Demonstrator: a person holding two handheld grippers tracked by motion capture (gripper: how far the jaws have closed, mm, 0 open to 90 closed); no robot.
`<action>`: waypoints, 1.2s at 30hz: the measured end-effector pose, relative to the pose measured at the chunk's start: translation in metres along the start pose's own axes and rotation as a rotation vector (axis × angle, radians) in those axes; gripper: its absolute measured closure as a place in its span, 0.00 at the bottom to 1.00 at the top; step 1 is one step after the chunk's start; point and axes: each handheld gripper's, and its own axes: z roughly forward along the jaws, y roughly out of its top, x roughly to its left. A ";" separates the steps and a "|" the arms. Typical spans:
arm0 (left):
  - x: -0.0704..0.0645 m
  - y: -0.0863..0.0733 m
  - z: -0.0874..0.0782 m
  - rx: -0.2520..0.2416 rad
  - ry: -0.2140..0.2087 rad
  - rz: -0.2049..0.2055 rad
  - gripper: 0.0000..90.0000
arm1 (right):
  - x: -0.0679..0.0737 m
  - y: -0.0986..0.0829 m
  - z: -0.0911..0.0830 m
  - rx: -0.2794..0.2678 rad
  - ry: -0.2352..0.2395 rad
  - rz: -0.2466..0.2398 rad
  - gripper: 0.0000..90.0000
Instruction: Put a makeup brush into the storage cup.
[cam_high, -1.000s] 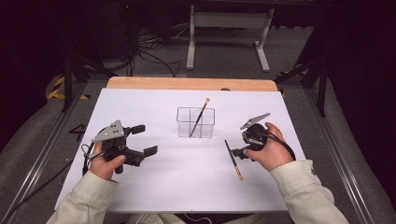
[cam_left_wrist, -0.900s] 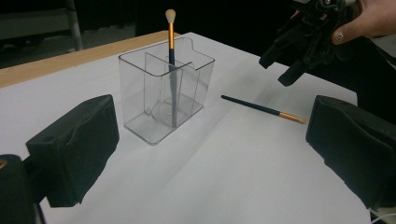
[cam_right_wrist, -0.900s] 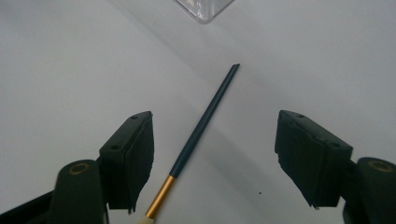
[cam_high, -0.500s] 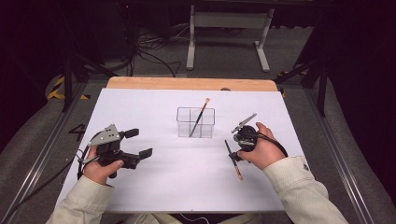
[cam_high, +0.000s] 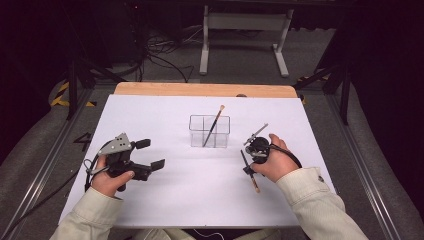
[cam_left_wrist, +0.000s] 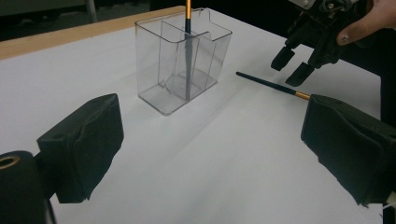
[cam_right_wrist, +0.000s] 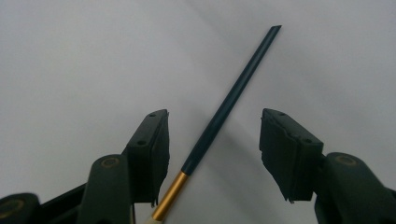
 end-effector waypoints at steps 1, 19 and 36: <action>0.000 0.000 0.000 -0.002 -0.001 0.000 0.06 | 0.000 0.000 0.002 0.006 -0.001 0.001 0.50; -0.001 0.001 0.001 -0.011 0.009 0.018 0.10 | 0.003 0.001 0.015 0.094 -0.012 -0.035 0.65; 0.000 0.000 0.002 -0.013 -0.006 0.039 0.14 | 0.005 0.003 0.015 0.154 -0.021 -0.037 0.92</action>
